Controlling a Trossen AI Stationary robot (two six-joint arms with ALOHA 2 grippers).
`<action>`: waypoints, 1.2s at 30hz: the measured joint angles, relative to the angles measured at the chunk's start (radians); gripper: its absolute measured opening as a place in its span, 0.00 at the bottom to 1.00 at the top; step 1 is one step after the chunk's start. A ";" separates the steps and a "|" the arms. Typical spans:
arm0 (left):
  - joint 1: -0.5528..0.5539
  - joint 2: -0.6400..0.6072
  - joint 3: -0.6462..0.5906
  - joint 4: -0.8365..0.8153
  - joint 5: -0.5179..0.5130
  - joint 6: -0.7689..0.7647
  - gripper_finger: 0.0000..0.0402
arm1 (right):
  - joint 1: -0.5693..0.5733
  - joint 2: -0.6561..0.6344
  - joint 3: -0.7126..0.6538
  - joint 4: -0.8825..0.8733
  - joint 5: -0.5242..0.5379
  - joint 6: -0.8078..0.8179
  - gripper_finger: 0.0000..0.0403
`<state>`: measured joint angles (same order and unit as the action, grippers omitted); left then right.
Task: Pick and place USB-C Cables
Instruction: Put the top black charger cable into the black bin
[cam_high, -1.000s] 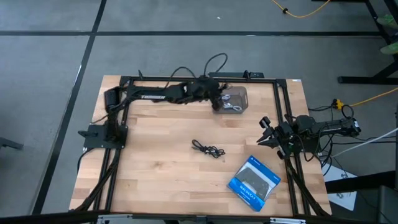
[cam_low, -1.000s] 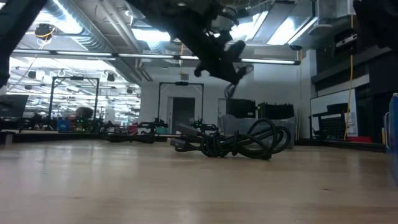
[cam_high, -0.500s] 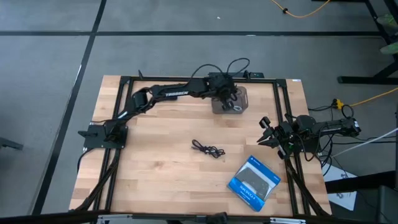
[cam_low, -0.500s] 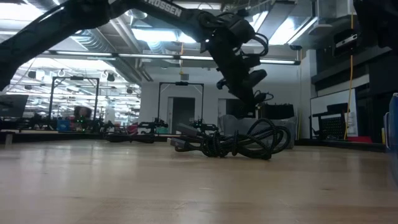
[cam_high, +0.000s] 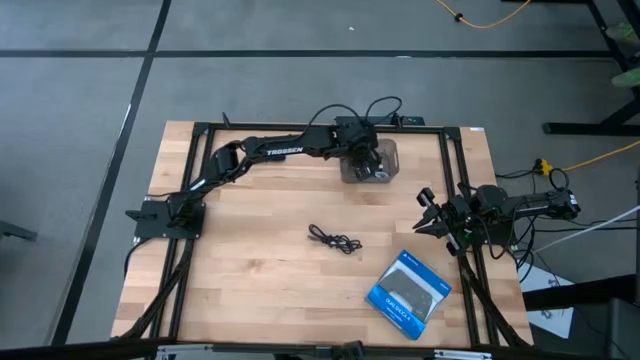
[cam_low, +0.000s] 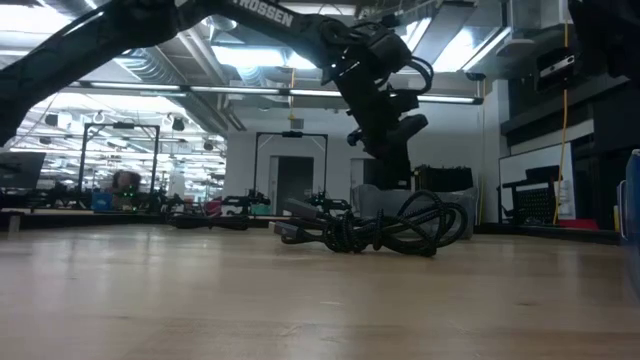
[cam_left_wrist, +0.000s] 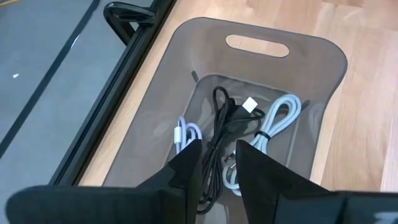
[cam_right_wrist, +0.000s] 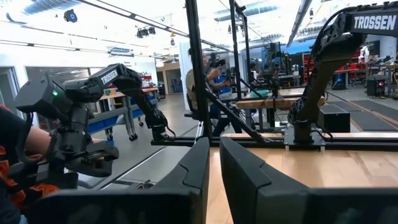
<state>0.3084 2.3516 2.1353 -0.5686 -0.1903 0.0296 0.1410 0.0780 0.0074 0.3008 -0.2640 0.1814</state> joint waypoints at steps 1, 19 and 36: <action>0.000 0.000 0.000 0.000 -0.002 0.000 0.22 | 0.000 0.000 0.000 0.000 0.000 0.000 0.11; -0.057 -0.218 0.001 -0.527 -0.028 0.193 0.22 | 0.000 0.000 0.000 -0.026 -0.002 0.054 0.11; 0.140 -0.260 -0.118 -0.999 0.094 0.319 0.22 | 0.000 0.000 0.000 0.063 -0.053 -0.026 0.11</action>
<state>0.4485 2.0919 2.0178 -1.5676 -0.0961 0.3482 0.1410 0.0780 0.0074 0.3634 -0.3168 0.1554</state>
